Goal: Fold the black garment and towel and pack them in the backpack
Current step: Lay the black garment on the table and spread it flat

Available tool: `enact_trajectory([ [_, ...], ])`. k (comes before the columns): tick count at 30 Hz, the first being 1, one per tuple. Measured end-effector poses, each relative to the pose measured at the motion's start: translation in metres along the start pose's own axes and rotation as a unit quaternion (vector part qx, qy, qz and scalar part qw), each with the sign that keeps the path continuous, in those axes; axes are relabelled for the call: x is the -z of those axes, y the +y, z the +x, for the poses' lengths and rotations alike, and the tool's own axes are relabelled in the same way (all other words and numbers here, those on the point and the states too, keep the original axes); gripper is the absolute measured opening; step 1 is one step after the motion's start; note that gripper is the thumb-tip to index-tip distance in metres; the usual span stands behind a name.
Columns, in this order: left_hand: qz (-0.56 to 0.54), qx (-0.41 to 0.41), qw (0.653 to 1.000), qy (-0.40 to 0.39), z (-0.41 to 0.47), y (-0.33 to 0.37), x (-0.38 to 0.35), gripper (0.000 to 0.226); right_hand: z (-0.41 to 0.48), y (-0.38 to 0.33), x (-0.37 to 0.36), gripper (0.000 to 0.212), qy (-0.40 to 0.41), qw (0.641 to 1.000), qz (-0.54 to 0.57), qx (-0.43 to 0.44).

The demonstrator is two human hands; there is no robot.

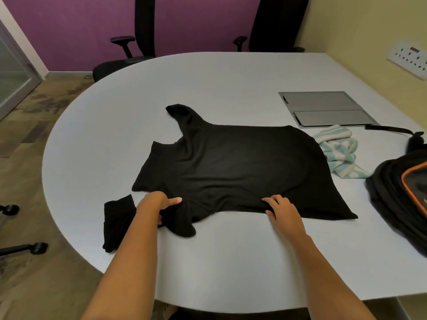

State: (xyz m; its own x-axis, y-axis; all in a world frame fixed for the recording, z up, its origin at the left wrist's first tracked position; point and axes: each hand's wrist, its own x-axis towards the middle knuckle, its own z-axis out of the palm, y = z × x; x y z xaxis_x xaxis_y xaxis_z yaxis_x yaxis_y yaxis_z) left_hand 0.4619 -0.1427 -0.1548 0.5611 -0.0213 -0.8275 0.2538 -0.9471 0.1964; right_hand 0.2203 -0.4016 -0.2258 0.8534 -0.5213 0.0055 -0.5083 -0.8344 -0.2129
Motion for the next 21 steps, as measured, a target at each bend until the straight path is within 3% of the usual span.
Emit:
enact_trajectory([
  [2,-0.005,0.009,1.000,-0.003,-0.002,-0.002,-0.006,0.081,-0.004,0.004,0.000,0.033,-0.001,1.000,0.009,-0.009],
  [5,-0.022,-0.028,0.999,0.038,-0.006,-0.007,-0.010,0.050,-0.010,0.011,0.001,0.033,-0.011,0.999,0.015,-0.031],
  [7,-0.108,-0.061,0.989,0.082,-0.006,-0.006,-0.009,0.051,-0.012,0.015,0.004,0.030,0.005,0.999,0.021,-0.032],
  [9,-0.243,-0.094,0.953,0.158,-0.005,-0.005,-0.006,0.054,-0.014,0.016,0.009,0.025,0.029,0.998,0.030,-0.042],
  [11,-0.374,-0.124,0.894,0.215,-0.009,-0.004,-0.002,0.041,-0.016,0.017,0.013,0.023,0.045,0.997,0.034,-0.047],
  [13,-0.438,-0.170,0.846,0.251,-0.011,-0.004,0.003,0.034,-0.019,0.017,0.015,0.025,0.033,0.998,0.027,-0.045],
  [15,-0.432,-0.223,0.829,0.277,-0.011,-0.003,0.008,0.033,-0.022,0.021,0.014,0.030,0.010,0.998,0.029,-0.062],
  [17,-0.362,-0.287,0.838,0.290,-0.012,-0.002,0.007,0.035,-0.027,0.027,0.013,0.039,0.009,0.993,0.056,-0.107],
  [21,-0.201,-0.422,0.814,0.345,-0.024,-0.006,-0.021,0.031,-0.038,0.034,0.013,0.046,0.094,0.965,0.128,-0.211],
])
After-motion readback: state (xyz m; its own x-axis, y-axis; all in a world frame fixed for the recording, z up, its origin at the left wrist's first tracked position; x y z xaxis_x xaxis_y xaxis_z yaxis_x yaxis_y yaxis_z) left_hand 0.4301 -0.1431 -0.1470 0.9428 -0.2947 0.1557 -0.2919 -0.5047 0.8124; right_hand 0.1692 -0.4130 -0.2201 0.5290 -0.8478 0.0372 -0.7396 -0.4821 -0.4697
